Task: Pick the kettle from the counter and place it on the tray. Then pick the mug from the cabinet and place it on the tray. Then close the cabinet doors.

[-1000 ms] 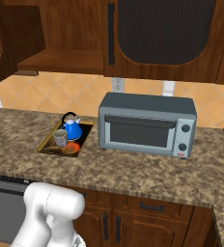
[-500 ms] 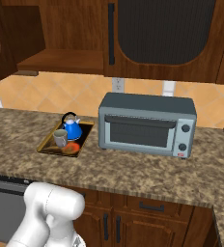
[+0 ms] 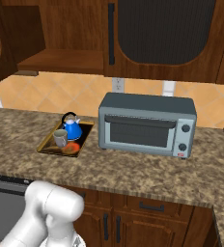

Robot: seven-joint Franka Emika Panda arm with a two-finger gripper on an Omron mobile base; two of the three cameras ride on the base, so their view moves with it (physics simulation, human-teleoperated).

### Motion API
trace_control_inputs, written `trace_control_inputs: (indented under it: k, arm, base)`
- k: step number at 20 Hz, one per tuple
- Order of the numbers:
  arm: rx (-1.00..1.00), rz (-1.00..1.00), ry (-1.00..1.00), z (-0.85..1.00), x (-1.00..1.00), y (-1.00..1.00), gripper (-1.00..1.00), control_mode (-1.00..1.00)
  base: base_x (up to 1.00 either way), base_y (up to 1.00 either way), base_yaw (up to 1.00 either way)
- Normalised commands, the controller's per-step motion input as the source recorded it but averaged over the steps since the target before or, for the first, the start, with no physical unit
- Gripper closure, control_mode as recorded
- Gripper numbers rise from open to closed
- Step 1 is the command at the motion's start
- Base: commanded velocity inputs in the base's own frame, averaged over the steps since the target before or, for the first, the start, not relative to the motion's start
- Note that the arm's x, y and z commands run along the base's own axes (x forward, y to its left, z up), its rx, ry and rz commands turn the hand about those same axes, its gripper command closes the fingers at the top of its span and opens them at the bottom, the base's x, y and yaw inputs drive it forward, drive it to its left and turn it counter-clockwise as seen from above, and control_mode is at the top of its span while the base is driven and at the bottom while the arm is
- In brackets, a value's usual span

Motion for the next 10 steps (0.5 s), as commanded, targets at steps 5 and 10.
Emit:
trace_control_inputs:
  k: [5, 10]
  arm:
    - [0.0, -0.16, 0.06, -0.33, 0.85, 0.72, 1.0, -1.0]
    - [0.01, -0.17, 0.06, -0.38, 0.98, 0.53, 1.0, -1.0]
  base:
    - [0.0, 0.0, 0.0]
    - [0.0, 0.0, 0.0]
